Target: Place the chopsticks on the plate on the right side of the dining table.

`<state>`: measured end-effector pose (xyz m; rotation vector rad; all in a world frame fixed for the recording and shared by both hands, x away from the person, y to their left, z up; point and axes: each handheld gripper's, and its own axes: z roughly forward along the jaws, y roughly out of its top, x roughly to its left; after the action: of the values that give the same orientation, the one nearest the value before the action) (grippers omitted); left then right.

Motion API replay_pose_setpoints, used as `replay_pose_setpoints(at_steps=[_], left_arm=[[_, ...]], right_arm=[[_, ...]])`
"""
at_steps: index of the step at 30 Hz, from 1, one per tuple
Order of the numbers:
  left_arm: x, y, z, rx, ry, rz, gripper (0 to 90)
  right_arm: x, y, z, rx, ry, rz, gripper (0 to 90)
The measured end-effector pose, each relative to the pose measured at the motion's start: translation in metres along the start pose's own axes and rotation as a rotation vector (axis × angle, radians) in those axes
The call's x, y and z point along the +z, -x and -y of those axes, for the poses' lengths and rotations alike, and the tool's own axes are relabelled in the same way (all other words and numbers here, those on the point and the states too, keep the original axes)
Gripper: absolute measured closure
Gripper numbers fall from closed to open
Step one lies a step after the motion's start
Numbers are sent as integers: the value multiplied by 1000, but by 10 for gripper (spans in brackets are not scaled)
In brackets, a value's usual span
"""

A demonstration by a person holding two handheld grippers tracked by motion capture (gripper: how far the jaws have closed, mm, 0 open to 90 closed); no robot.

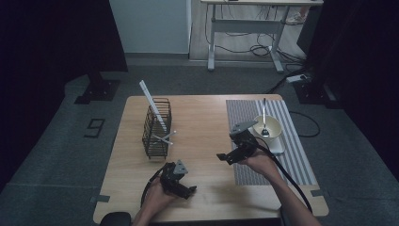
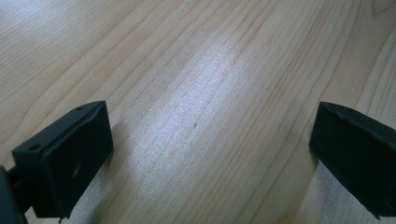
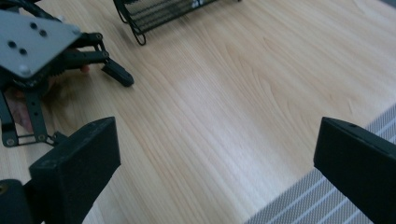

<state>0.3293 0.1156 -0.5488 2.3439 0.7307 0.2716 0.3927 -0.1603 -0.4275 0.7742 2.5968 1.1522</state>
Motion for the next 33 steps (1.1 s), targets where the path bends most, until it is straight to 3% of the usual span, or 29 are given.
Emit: replay_pose_setpoints(at_steps=[13,25,33], left_arm=[[0,0,0,-1,1,0,0],[0,0,0,-2,0,0,0],[0,0,0,-3,1,0,0]], right_arm=[[10,-15,-51,-40,24,-37,66],[23,-30,-85,-65,35,-80,131],[36,-42,-106,-111,21,-91,205]])
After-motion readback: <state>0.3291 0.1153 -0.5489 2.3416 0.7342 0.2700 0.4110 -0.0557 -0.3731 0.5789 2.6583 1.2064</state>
